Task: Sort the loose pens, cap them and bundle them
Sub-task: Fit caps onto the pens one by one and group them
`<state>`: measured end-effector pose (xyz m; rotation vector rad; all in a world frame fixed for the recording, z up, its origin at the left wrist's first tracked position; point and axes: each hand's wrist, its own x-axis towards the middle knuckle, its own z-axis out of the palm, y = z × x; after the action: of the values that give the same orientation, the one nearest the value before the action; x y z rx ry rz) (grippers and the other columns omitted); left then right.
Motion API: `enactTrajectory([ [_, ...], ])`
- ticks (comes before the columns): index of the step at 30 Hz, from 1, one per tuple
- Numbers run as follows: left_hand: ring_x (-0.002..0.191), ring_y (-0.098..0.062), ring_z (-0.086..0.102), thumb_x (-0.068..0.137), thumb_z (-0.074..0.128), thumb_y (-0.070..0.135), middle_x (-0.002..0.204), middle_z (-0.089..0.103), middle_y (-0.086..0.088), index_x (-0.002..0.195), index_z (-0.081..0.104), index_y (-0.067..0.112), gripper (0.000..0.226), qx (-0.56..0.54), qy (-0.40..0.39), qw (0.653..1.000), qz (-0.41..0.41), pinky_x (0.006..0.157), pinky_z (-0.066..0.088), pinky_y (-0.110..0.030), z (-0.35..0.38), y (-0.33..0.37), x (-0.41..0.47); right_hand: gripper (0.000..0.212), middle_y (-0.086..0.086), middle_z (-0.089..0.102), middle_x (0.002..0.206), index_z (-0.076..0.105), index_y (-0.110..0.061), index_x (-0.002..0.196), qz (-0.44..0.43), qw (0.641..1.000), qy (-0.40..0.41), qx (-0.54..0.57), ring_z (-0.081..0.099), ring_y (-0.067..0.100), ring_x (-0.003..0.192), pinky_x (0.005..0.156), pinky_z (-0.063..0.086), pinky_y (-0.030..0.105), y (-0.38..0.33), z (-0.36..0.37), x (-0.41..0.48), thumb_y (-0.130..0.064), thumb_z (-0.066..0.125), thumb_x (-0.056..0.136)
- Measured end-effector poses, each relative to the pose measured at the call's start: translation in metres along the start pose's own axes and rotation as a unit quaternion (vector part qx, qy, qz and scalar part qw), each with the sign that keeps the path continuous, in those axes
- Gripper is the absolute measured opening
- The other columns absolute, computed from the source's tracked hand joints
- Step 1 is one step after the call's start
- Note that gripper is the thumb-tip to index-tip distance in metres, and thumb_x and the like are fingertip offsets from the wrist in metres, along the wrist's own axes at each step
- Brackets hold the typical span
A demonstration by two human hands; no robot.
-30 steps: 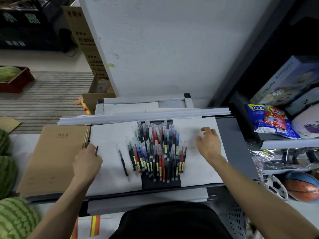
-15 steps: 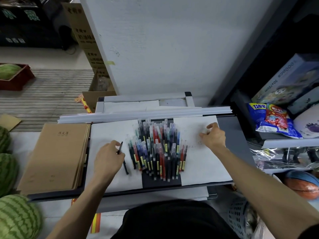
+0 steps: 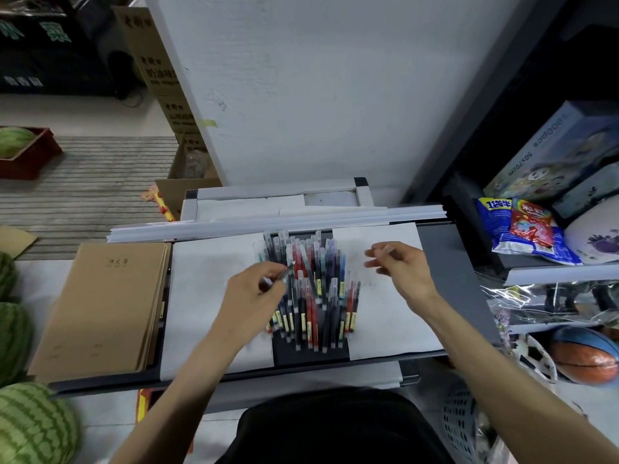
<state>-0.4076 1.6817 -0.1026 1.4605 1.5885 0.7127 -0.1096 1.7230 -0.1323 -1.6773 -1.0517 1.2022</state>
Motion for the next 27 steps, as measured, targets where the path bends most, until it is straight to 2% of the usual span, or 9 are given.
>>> enactTrajectory([
  [3,0.051,-0.013,0.053,0.104,0.06,0.027,0.085,0.073,0.009,0.103,0.068,0.06,0.034,-0.051,-0.045,0.997,0.037,0.046,0.043,-0.027,0.003,0.028,-0.014,0.019,0.002,0.069,0.076,0.075,-0.007,0.099,-0.061,0.992,-0.108,0.026,0.058,0.022,0.062,0.062,0.048,0.028,-0.025,0.011,-0.037,-0.014,0.058,0.106],
  [5,0.066,-0.023,0.062,0.104,0.058,0.034,0.087,0.073,0.012,0.105,0.065,0.067,0.033,-0.05,-0.058,0.995,0.066,0.056,0.05,-0.035,0.003,0.041,-0.021,0.025,0.001,0.043,0.063,0.077,-0.012,0.111,-0.079,0.983,-0.161,0.027,0.038,0.022,0.058,0.06,0.037,0.036,-0.037,0.015,-0.057,-0.023,0.055,0.107],
  [7,0.069,-0.021,0.063,0.1,0.056,0.048,0.082,0.072,0.013,0.107,0.065,0.066,0.021,-0.043,-0.07,0.992,0.097,0.06,0.052,-0.033,0.002,0.049,-0.026,0.027,0.002,0.035,0.062,0.077,-0.012,0.116,-0.087,0.977,-0.187,0.045,0.032,0.022,0.058,0.063,0.035,0.04,-0.047,0.016,-0.073,-0.024,0.057,0.104],
  [11,0.067,-0.013,0.066,0.096,0.055,0.057,0.082,0.073,0.018,0.11,0.069,0.059,0.02,-0.014,-0.062,0.989,0.133,0.06,0.053,-0.029,0.003,0.051,-0.029,0.019,0.016,0.049,0.06,0.075,0.0,0.105,-0.107,0.969,-0.204,0.085,0.045,0.025,0.058,0.055,0.04,0.028,-0.068,0.015,-0.09,-0.015,0.069,0.095],
  [15,0.081,-0.011,0.072,0.096,0.055,0.058,0.094,0.075,0.025,0.119,0.067,0.052,0.026,0.032,-0.047,0.986,0.157,0.071,0.059,-0.031,0.0,0.051,-0.032,0.011,0.01,0.06,0.062,0.075,0.002,0.098,-0.098,0.971,-0.206,0.069,0.051,0.026,0.058,0.054,0.042,0.028,-0.074,0.012,-0.091,-0.008,0.07,0.097],
  [19,0.095,0.002,0.07,0.096,0.055,0.058,0.106,0.07,0.036,0.123,0.066,0.052,0.03,0.091,-0.025,0.978,0.186,0.082,0.057,-0.026,-0.006,0.057,-0.033,0.008,0.001,0.063,0.062,0.077,-0.007,0.095,-0.109,0.975,-0.19,0.029,0.055,0.02,0.058,0.055,0.044,0.027,-0.076,0.013,-0.092,-0.013,0.072,0.097],
  [22,0.093,0.004,0.069,0.096,0.056,0.057,0.104,0.07,0.037,0.12,0.072,0.047,0.03,0.111,-0.011,0.976,0.188,0.08,0.056,-0.026,-0.01,0.058,-0.033,0.008,-0.004,0.064,0.061,0.078,-0.013,0.092,-0.119,0.979,-0.163,-0.001,0.055,0.014,0.055,0.055,0.044,0.024,-0.077,0.011,-0.089,-0.019,0.075,0.096],
  [24,0.092,0.003,0.069,0.098,0.059,0.053,0.102,0.07,0.036,0.119,0.073,0.047,0.026,0.118,-0.017,0.974,0.191,0.079,0.056,-0.026,-0.01,0.06,-0.034,0.006,-0.006,0.066,0.063,0.079,-0.017,0.091,-0.129,0.976,-0.172,-0.023,0.057,0.008,0.055,0.057,0.044,0.018,-0.078,0.012,-0.089,-0.021,0.076,0.095],
  [27,0.088,0.001,0.068,0.1,0.059,0.052,0.095,0.071,0.032,0.115,0.075,0.043,0.024,0.136,-0.026,0.969,0.206,0.076,0.055,-0.026,-0.005,0.063,-0.037,0.006,-0.007,0.071,0.068,0.079,-0.023,0.09,-0.133,0.97,-0.193,-0.059,0.064,0.006,0.061,0.062,0.047,0.018,-0.077,0.02,-0.091,-0.022,0.076,0.095],
])
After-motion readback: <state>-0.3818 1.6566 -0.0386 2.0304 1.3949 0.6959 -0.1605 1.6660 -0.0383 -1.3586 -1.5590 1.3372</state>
